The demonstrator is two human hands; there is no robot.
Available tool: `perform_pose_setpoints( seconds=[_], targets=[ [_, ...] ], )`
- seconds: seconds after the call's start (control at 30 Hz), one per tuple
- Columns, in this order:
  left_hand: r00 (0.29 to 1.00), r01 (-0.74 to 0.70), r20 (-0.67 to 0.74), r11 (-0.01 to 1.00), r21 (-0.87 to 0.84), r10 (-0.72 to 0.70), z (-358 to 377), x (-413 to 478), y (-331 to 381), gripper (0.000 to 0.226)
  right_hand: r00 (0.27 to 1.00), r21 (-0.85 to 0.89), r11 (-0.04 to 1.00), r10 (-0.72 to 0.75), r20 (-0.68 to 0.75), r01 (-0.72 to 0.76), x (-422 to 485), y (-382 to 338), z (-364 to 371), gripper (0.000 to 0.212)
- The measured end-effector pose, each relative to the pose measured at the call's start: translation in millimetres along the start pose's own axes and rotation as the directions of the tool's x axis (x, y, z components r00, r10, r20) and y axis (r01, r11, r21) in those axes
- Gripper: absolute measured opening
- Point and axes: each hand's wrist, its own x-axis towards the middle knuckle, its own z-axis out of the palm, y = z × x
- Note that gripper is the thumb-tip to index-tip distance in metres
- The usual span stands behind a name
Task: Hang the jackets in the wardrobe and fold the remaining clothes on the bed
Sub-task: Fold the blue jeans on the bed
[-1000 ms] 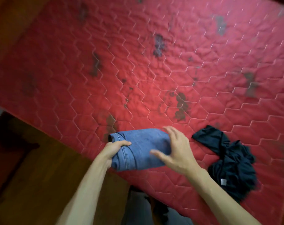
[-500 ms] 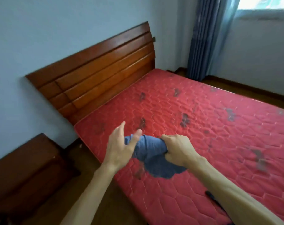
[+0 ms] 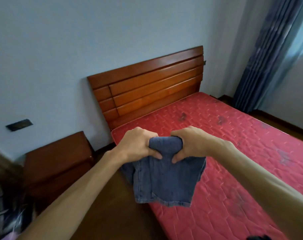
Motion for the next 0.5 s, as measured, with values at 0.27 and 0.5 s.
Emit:
perform_pose_setpoints(
  seconds=[0.27, 0.5],
  targets=[
    [0.944, 0.294, -0.023, 0.870, -0.396, -0.329, -84.9, -110.8, -189.8, 0.029, 0.999, 0.461, 0.887, -0.006, -0.046, 0.027, 115.3, -25.1, 12.6, 0.010],
    [0.781, 0.242, -0.123, 0.479, -0.844, -0.612, -123.5, -151.1, -277.3, 0.028, 0.985, 0.989, 0.021, -0.091, 0.149, -0.147, 234.3, -150.5, 96.5, 0.073]
  ],
)
